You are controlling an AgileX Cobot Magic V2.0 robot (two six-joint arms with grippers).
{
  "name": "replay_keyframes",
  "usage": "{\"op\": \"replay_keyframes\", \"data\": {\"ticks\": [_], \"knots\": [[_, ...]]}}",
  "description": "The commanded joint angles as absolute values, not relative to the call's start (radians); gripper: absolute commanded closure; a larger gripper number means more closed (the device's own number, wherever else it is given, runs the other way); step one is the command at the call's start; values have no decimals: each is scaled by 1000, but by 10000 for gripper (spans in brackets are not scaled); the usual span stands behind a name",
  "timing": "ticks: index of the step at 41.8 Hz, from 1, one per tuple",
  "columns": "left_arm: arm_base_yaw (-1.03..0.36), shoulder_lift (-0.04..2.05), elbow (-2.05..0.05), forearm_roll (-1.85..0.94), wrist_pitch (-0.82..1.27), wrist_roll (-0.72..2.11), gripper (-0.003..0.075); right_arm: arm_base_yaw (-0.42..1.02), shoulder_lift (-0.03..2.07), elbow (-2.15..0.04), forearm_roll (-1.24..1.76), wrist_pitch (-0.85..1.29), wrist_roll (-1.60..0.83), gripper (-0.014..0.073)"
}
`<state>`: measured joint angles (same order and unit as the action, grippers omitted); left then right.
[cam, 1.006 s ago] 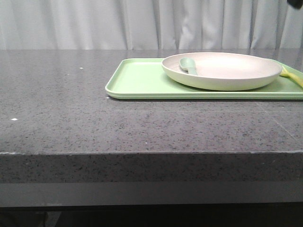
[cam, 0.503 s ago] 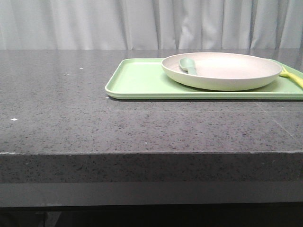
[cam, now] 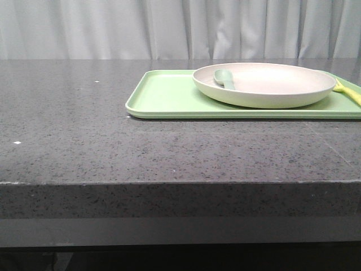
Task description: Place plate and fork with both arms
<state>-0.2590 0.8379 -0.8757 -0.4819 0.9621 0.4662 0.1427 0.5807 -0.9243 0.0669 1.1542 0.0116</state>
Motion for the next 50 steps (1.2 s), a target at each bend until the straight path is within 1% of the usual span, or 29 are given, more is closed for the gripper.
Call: {"op": "replay_keyframes", "data": {"ticks": [1, 3, 5, 8, 11, 14, 19, 23, 43, 47, 50], "knots": [[-255, 834, -900, -516, 903, 468, 301, 143, 566, -941, 60, 1072, 0, 274], [-255, 834, -900, -516, 897, 468, 303, 143, 565, -941, 60, 1072, 0, 319], [-255, 834, -900, -516, 893, 468, 321, 143, 565, -941, 60, 1072, 0, 392], [-255, 834, -900, -516, 876, 466, 377, 143, 565, -941, 60, 1071, 0, 527], [-255, 834, -900, -516, 849, 451, 465, 143, 565, -941, 60, 1072, 0, 642], [-255, 834, -900, -481, 810, 403, 579, 143, 565, -941, 60, 1070, 0, 720], [-255, 834, -900, -374, 758, 292, 741, 143, 565, -941, 60, 1060, 0, 715], [-255, 834, -900, -337, 725, 258, 738, 143, 565, -940, 63, 1040, 0, 715], [-255, 835, -900, -339, 713, 258, 738, 143, 565, -940, 63, 1040, 0, 715], [-257, 782, -870, -316, 675, 258, 738, 143, 565, -940, 63, 1044, 0, 715], [-220, 717, -832, -249, 610, 258, 738, 143, 565, -940, 63, 1044, 0, 715]]}}
